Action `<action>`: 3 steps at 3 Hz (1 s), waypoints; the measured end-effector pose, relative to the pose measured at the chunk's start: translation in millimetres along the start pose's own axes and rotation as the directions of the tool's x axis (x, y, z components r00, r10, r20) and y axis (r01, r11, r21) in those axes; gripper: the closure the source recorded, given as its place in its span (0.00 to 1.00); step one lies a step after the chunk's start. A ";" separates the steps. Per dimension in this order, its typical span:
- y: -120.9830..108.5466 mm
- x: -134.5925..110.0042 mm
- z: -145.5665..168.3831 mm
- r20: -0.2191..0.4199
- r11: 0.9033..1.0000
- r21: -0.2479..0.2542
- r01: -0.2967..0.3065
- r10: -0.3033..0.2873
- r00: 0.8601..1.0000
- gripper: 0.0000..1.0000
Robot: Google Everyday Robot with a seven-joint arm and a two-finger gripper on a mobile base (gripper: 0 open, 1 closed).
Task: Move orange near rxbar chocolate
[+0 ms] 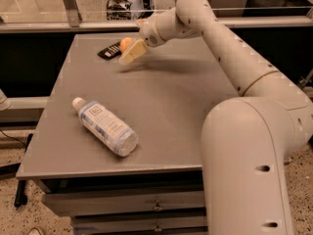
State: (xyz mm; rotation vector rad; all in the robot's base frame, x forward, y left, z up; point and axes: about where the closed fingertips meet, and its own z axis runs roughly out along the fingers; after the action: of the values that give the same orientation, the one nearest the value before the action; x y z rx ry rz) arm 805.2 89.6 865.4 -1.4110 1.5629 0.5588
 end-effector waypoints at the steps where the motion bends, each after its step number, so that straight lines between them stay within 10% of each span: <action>1: -0.5 0.4 -6.8 0.011 1.000 0.004 -0.007 0.007 1.000 0.00; 3: 3.6 14.4 -93.7 0.123 0.997 0.019 -0.069 0.066 0.990 0.00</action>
Offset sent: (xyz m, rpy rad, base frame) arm -0.0313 -0.0893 0.0397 0.1182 0.0019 -0.0684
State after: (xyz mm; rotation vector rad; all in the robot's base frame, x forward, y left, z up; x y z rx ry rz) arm 772.3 6.2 896.1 -1.2864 1.5191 0.6539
